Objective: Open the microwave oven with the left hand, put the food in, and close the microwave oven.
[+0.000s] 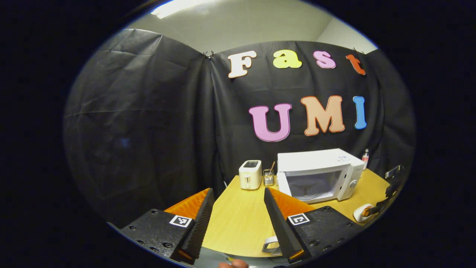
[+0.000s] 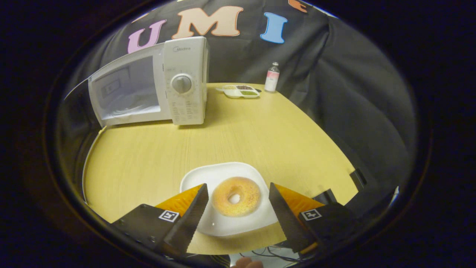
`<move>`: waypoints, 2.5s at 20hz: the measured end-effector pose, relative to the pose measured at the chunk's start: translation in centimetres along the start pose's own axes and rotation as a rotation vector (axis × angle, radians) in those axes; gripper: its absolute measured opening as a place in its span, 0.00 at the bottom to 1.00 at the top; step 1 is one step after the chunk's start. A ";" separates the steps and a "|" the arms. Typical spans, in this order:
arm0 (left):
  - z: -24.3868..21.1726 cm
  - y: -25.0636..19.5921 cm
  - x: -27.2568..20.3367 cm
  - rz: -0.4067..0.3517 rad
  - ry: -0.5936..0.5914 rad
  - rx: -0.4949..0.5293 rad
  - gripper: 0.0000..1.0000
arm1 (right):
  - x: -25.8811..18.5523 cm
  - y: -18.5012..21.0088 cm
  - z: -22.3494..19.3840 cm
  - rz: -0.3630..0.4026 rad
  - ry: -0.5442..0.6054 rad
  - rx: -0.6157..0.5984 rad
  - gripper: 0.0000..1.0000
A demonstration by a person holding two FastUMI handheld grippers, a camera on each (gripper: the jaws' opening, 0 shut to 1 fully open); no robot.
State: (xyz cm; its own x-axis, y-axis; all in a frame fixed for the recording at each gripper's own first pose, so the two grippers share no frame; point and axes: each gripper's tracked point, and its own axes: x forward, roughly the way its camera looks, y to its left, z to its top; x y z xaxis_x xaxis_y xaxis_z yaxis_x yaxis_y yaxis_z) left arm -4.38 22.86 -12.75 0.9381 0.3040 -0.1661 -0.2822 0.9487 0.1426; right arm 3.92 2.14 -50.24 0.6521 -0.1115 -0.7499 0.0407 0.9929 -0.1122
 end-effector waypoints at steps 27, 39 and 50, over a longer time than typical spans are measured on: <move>2.1 -2.5 2.6 -0.053 -0.018 -0.001 1.00 | 0.2 3.4 2.2 0.090 -0.014 0.085 0.77; 1.2 -1.6 1.7 -0.011 0.027 -0.045 0.96 | -1.8 15.5 12.7 0.364 -0.097 0.373 0.77; -0.8 -0.4 0.1 0.054 0.098 -0.070 1.00 | -1.2 27.8 15.8 0.453 -0.083 0.542 0.76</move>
State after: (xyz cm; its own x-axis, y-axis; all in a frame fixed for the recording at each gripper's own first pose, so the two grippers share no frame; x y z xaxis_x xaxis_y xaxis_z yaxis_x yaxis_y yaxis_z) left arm -4.34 22.60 -13.60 0.8981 0.3582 -0.2551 -0.3479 0.9336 0.0860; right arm 16.24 30.54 -42.19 0.7485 0.2993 -0.5917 0.1086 0.8249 0.5547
